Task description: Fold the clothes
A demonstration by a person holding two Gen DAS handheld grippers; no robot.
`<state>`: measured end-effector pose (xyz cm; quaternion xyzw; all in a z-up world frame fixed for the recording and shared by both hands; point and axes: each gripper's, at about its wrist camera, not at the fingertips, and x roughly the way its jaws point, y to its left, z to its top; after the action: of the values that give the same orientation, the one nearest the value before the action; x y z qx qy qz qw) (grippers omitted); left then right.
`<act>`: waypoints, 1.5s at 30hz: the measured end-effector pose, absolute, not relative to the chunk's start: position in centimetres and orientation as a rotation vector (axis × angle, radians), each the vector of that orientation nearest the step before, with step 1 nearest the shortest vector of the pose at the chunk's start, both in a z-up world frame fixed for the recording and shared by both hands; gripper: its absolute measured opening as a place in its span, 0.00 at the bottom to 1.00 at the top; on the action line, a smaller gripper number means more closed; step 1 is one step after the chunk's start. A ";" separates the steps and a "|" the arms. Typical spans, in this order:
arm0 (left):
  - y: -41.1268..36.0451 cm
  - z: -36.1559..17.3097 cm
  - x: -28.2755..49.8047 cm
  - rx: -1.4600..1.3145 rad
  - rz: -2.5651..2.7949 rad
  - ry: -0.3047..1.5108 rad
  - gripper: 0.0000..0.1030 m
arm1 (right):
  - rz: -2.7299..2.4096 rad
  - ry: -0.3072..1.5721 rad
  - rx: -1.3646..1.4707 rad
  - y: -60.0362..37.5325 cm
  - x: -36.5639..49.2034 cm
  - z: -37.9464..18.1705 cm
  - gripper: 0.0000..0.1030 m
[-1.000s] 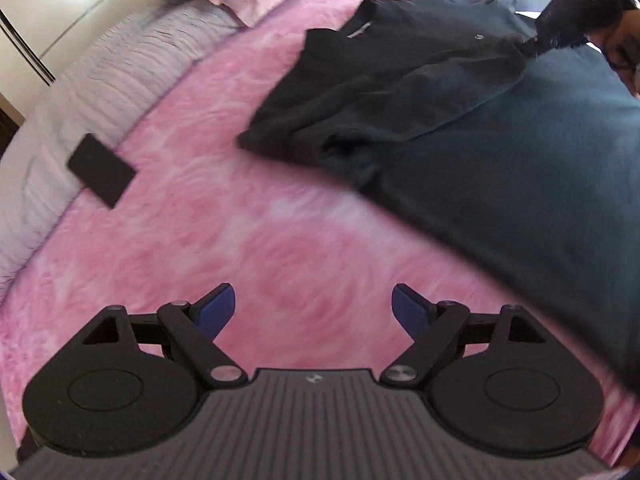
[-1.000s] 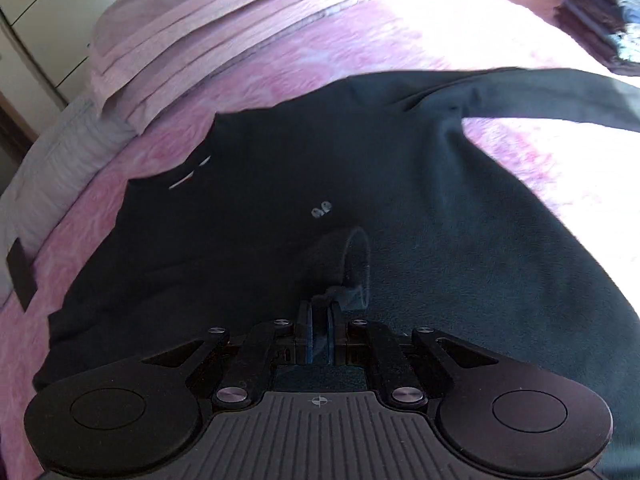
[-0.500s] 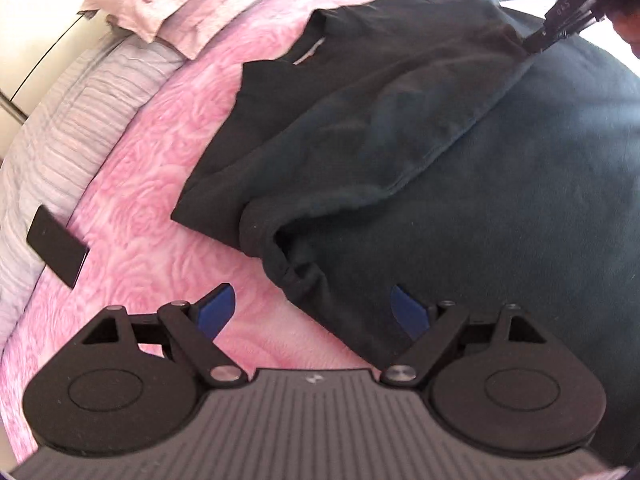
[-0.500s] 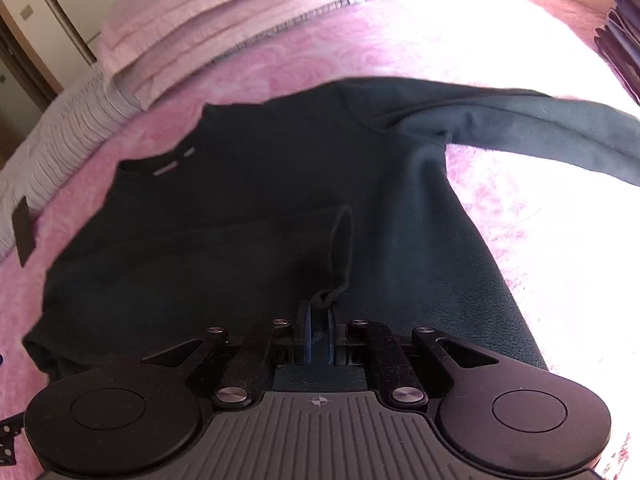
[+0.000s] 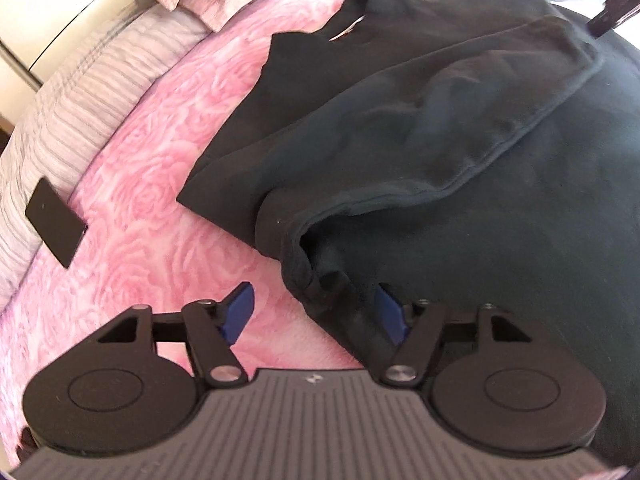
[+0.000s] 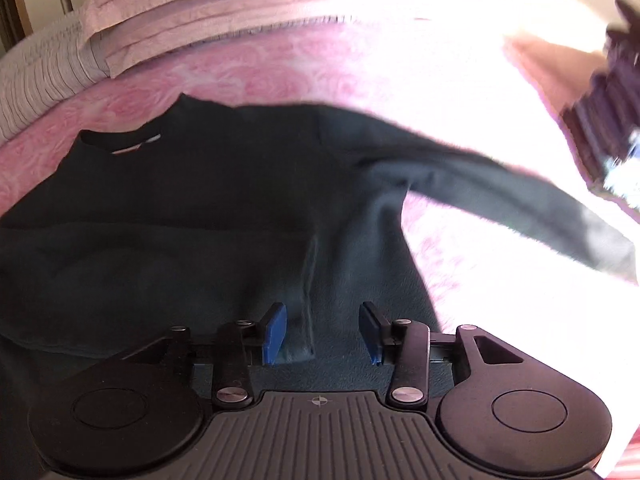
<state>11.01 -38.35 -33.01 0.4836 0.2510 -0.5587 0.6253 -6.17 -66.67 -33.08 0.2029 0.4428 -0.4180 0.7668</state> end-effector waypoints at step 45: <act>-32.8 -30.6 13.8 0.819 -1.178 0.528 0.04 | -0.225 0.856 0.424 -59.5 13.7 -34.4 0.43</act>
<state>13.81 -32.77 -30.58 0.3706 0.2391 -0.5331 0.7220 13.71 -59.48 -34.43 0.2038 0.4111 -0.1080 0.8819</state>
